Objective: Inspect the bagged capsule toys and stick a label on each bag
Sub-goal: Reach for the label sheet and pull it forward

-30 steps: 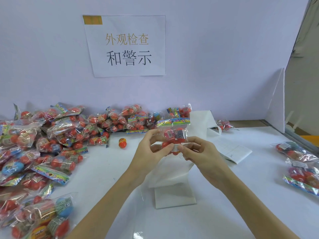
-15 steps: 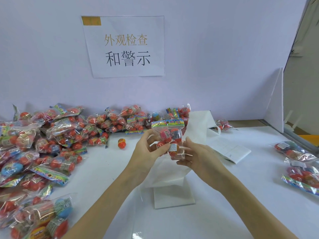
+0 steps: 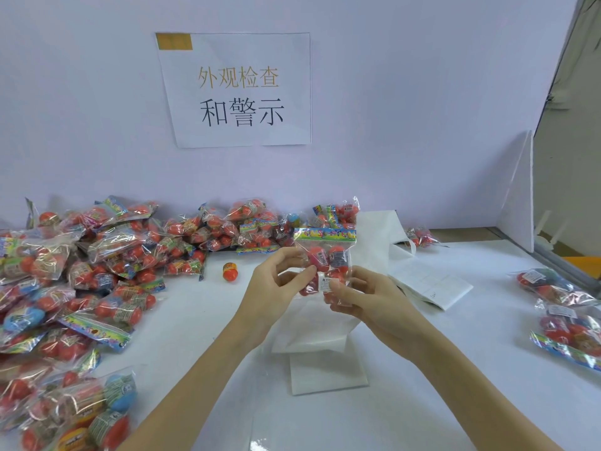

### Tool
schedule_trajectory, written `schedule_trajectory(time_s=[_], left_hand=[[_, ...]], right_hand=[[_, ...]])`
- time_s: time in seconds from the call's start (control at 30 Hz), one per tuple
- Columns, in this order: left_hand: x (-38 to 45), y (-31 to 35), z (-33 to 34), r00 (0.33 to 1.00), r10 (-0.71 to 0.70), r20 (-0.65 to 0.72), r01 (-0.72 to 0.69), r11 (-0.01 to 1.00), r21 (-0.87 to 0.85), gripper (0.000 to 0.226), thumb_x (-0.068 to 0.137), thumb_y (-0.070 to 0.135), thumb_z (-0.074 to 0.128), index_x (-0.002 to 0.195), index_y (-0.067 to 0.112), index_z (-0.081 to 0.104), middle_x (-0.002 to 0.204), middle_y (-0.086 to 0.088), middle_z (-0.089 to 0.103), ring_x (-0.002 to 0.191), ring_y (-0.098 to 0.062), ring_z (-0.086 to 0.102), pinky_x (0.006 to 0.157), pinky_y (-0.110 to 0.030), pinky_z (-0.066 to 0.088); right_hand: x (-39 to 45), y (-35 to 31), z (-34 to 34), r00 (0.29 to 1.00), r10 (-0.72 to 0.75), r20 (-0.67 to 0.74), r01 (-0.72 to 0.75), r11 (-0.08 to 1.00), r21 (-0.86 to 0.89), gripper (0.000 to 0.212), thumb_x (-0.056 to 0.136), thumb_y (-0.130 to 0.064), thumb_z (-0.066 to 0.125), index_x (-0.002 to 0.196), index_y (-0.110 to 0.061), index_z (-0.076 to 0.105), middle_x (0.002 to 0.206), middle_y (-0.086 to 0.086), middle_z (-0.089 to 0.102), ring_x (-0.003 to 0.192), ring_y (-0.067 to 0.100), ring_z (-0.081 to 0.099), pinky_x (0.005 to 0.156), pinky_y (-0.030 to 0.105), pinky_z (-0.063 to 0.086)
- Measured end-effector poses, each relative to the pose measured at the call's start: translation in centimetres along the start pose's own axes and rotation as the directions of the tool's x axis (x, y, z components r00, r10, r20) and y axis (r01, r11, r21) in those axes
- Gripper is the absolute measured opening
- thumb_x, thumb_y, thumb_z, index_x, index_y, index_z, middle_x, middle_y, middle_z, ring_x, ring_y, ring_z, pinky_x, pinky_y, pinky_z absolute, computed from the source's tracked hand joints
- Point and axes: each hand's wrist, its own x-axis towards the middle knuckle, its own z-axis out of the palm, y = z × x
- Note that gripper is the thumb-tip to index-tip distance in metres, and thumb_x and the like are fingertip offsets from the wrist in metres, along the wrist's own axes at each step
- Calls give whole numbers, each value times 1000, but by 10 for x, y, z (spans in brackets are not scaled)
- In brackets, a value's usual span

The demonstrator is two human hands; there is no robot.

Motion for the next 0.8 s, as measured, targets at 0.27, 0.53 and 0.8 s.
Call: schedule_trajectory(time_s=[0.27,0.53,0.8], left_hand=[[8,-3,-19,984,55,-169,-27,986,162,14,107,30,53,110,24,66,106,0,69,94,-18,67,68,-27,60],[21,-25,-63,885,350,-306,107,488,866,38,92,8,69,129,5,62,146,-21,45,135,-42,39,112,-52,35],[18,-38,-110,915,178,-361,339,142,930,73,101,37,62,164,24,27,173,-17,8,155,-46,16,113,-68,26]], right_hand=[[-6,-33,-29,978,-136,160,23,826,563,24,97,-24,66,119,-15,70,114,6,73,98,19,66,76,21,53],[-10,-36,-38,917,-201,344,-147,632,761,54,106,-38,47,157,-20,46,141,7,57,115,21,61,91,26,47],[3,-19,-28,955,-37,295,-175,734,657,59,89,-26,77,143,-8,62,102,5,62,83,19,58,73,27,47]])
